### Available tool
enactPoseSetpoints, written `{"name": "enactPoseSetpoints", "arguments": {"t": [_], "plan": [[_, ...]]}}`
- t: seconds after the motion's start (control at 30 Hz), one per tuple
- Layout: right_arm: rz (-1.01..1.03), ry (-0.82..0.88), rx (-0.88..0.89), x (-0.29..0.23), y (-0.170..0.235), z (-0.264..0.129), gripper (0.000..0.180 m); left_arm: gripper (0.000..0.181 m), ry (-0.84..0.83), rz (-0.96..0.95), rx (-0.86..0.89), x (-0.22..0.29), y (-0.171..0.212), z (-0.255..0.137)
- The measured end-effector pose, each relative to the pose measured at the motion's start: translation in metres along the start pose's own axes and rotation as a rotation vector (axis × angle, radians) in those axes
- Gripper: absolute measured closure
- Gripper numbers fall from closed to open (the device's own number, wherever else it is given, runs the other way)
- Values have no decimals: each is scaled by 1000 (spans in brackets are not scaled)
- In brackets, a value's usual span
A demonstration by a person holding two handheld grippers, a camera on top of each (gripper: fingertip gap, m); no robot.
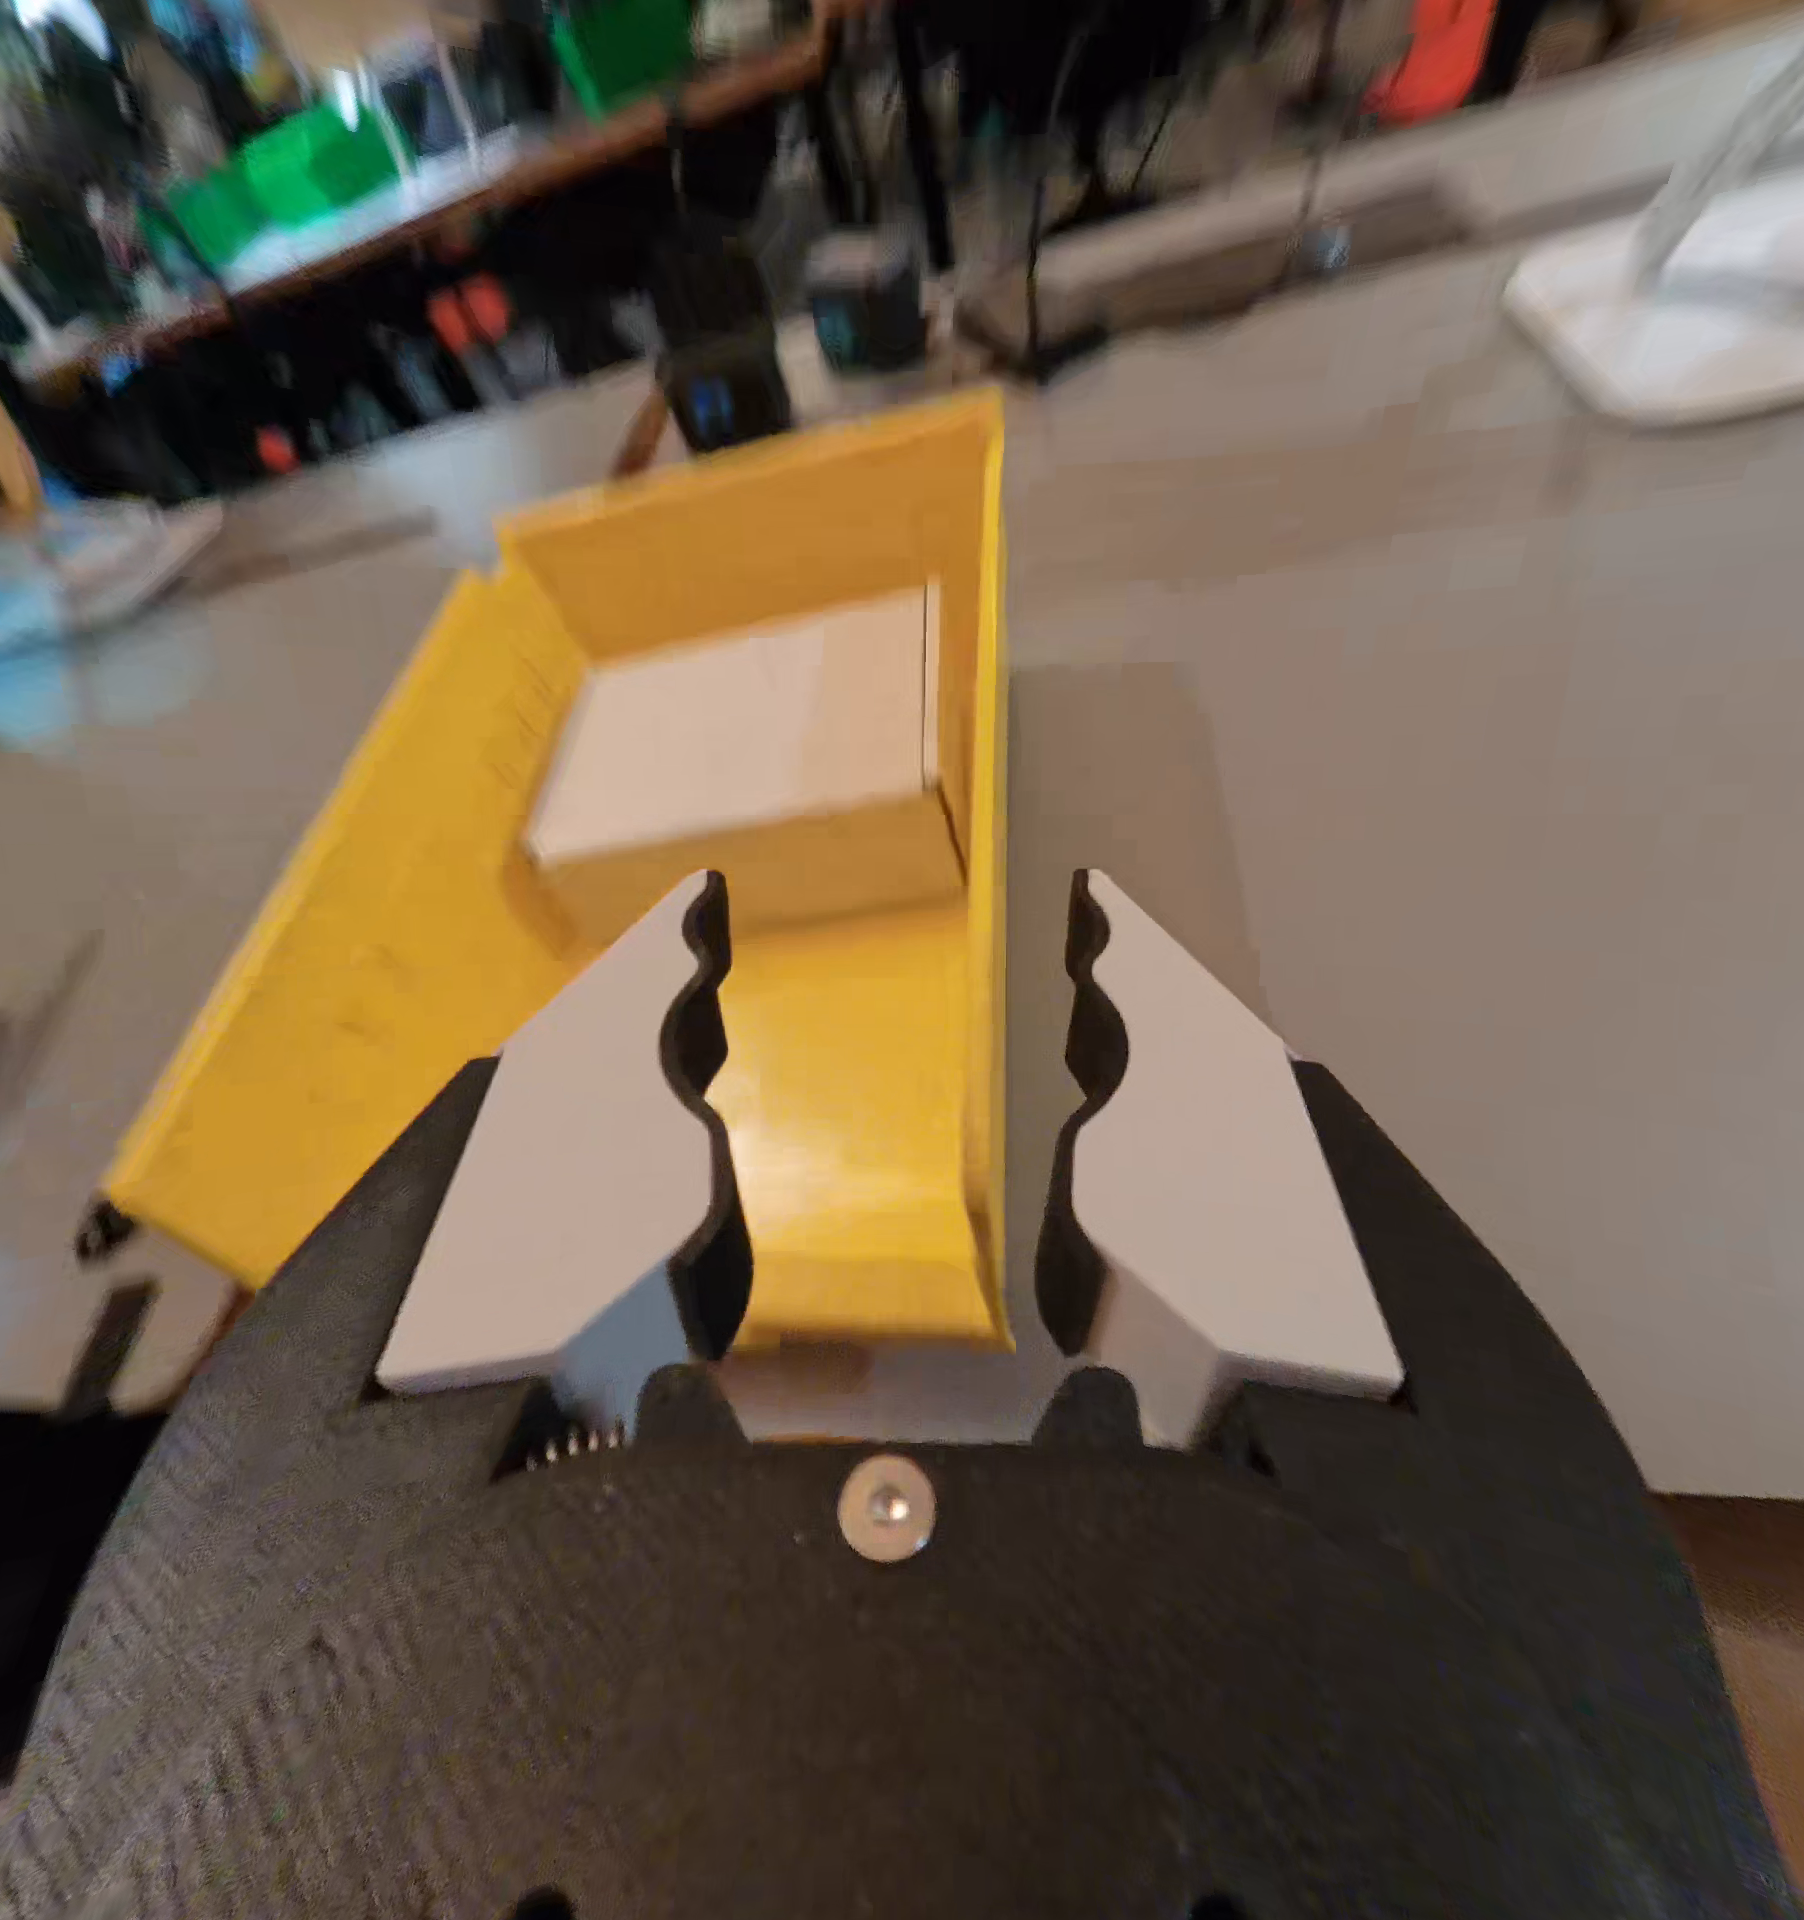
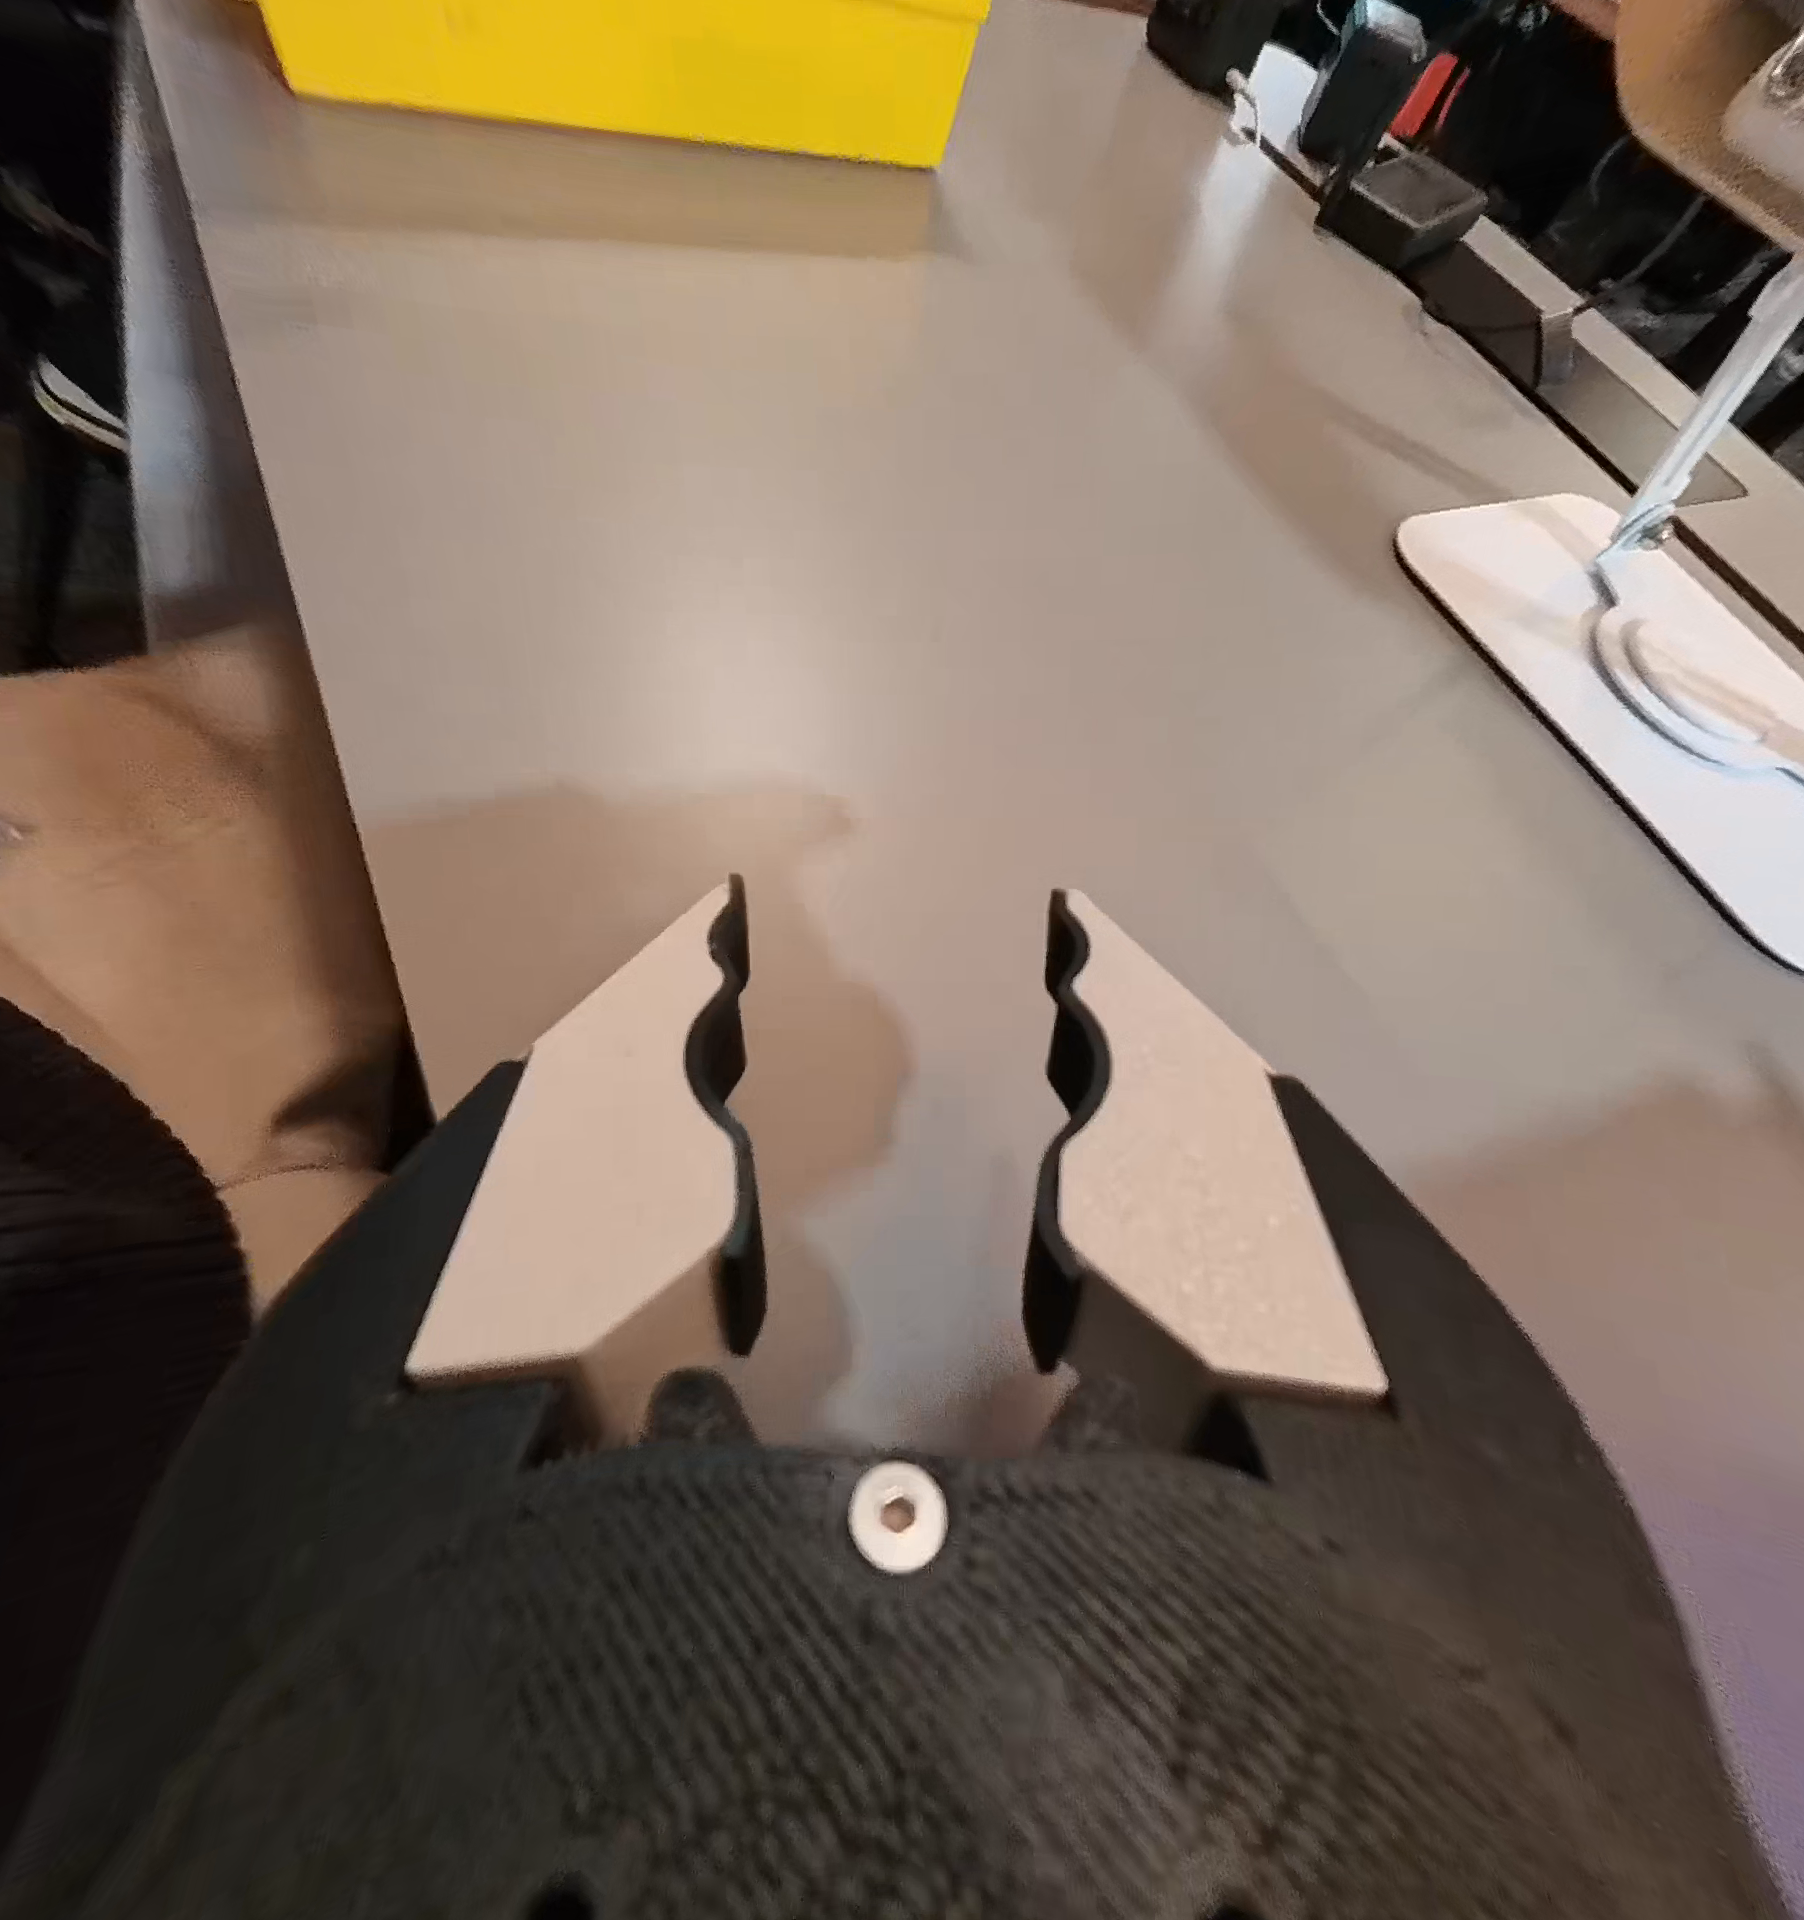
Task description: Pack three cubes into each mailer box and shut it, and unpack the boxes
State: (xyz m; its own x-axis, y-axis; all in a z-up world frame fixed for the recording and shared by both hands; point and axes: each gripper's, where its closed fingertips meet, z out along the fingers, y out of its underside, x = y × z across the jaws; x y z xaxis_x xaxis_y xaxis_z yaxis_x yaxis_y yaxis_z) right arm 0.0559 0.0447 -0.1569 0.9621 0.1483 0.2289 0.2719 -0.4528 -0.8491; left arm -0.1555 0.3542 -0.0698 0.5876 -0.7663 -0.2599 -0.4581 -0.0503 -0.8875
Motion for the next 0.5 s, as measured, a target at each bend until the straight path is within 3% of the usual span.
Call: {"name": "enactPoseSetpoints", "arguments": {"t": [0.07,0.13,0.23,0.33,0.5], "plan": [[24,-26,23,-4,-4,1,127,102,128,29,24,-3,-35,-10],[12,-45,23,-7,-5,4,132,86,282,90,-206,-8,-37,2],[-6,-56,22,-10,-8,10,137,64,192,456,-479,-60,-26,52],[-24,-71,5,-18,-9,14,139,61,265,717,-674,-76,-4,92],[-135,1,-65,-19,5,13,144,62,418,920,-760,-61,16,137]]}}
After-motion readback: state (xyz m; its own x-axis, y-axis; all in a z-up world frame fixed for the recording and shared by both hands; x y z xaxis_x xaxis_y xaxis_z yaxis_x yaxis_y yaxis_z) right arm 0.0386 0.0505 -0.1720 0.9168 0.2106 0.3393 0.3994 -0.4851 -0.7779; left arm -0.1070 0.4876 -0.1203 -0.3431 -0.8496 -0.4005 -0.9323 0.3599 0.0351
